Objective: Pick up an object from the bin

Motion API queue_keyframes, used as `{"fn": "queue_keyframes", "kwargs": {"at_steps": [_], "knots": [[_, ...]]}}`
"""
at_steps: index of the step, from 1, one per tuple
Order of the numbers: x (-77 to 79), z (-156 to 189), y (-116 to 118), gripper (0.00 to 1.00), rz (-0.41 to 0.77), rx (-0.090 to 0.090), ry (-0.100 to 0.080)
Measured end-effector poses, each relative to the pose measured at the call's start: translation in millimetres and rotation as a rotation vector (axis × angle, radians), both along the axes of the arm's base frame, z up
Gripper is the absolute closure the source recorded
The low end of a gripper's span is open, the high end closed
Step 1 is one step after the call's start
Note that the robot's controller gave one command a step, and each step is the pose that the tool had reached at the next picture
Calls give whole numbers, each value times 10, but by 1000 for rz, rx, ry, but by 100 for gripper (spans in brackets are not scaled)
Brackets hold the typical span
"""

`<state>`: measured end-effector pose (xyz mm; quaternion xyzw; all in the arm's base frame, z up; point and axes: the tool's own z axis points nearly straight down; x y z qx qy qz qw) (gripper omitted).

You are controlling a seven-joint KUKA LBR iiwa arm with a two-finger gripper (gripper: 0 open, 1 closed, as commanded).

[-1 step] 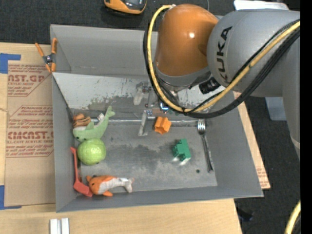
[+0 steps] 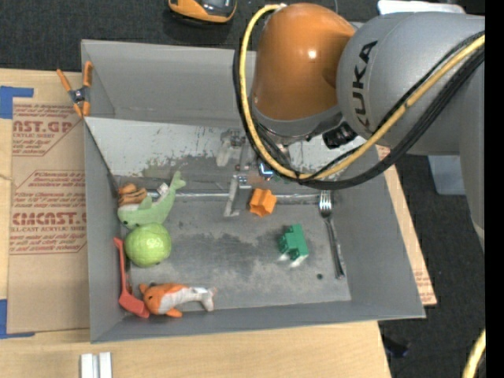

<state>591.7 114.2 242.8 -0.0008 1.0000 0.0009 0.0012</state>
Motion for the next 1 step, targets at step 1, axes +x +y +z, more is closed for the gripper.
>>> {"fn": "queue_keyframes", "kwargs": {"at_steps": [1], "knots": [[-55, -451, 80, 0, 165, -1, -3]]}}
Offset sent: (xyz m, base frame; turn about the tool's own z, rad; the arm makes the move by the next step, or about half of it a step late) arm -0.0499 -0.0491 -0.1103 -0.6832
